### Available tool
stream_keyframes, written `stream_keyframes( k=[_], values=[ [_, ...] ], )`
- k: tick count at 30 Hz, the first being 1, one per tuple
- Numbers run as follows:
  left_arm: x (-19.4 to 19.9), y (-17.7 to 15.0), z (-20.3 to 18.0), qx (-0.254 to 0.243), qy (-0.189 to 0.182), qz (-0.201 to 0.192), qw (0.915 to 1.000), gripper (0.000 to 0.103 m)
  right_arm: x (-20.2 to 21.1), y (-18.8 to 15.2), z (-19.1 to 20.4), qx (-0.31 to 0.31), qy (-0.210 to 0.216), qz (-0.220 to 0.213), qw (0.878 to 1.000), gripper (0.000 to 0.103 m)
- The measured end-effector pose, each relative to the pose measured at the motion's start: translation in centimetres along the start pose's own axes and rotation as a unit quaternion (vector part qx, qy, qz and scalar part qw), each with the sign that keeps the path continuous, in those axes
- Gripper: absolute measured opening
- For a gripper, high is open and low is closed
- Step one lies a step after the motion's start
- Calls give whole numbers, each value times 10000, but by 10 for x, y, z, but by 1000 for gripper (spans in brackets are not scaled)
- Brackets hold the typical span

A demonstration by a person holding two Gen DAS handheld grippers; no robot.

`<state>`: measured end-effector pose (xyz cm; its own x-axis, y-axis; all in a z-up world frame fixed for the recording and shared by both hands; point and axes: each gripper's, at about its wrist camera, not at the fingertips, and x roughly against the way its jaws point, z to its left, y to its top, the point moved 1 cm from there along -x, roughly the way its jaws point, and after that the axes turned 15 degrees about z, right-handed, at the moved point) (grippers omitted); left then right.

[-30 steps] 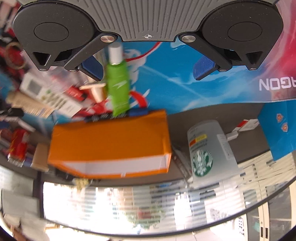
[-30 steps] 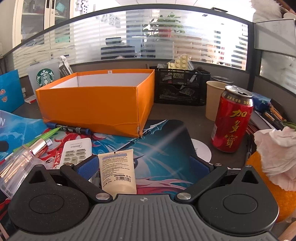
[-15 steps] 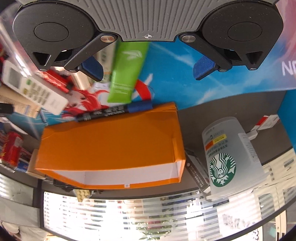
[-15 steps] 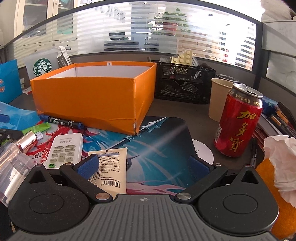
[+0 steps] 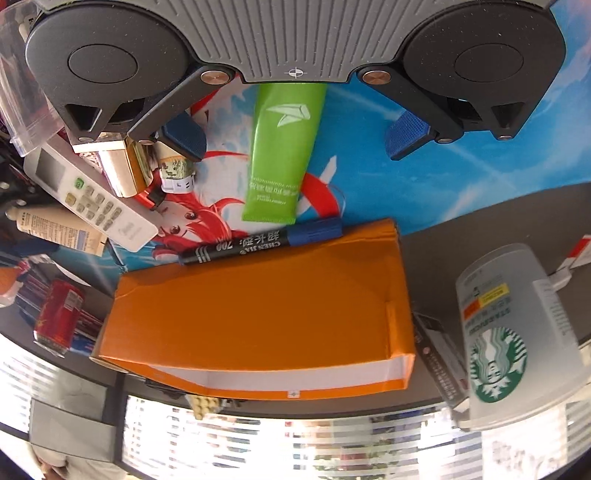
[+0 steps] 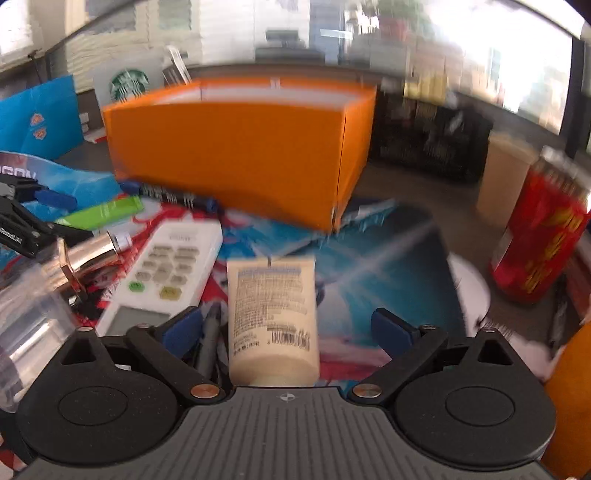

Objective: Organize rigid objects
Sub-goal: 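Grasp the cream tube with the right tool while the left tool grasps the green tube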

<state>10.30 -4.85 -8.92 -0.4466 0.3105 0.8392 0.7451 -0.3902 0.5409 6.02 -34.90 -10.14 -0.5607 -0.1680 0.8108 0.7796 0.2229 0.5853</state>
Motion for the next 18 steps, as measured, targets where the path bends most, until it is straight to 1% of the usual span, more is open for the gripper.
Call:
stream_keyframes(
  k=[1,2,3,4,5,6,7,8,9,11,12,15,18],
  values=[
    [0,1,0,-23,-25,3,10000,102,-1,0,0,-8,-9,-7,10000,97],
    [1,1,0,-37,-30,13,10000,100,-1,1,0,-4,-19,28,10000,94],
    [2,0,0,-48,-44,2,10000,97,0,3,-1,-14,-4,24,10000,78],
    [4,0,0,-58,-71,-38,10000,82,3,5,-2,-22,54,-13,10000,58],
    [6,0,-1,-142,110,-100,9998,58,5,6,-3,-57,60,-16,10000,57],
    [8,0,-1,-239,73,-136,9996,48,5,6,-2,-81,-14,28,10000,56],
    [8,0,-2,-275,-43,-140,9995,38,5,6,-1,-75,-31,57,10000,56],
    [9,-1,-6,-351,12,-145,9993,33,6,5,0,-50,-53,69,10000,56],
    [9,-1,-9,-416,43,-145,9990,32,5,5,1,-35,-75,75,9999,55],
    [10,-2,-16,-490,217,-155,9984,31,5,2,2,-39,-103,46,9999,54],
    [10,-2,-17,-483,258,-161,9984,31,6,2,2,-55,-99,41,9999,52],
    [10,-3,-14,-241,198,-144,9994,31,6,2,4,-78,-73,37,9999,43],
    [9,0,-17,-146,291,-83,9994,30,7,2,10,-22,-201,41,9998,42]
  ],
)
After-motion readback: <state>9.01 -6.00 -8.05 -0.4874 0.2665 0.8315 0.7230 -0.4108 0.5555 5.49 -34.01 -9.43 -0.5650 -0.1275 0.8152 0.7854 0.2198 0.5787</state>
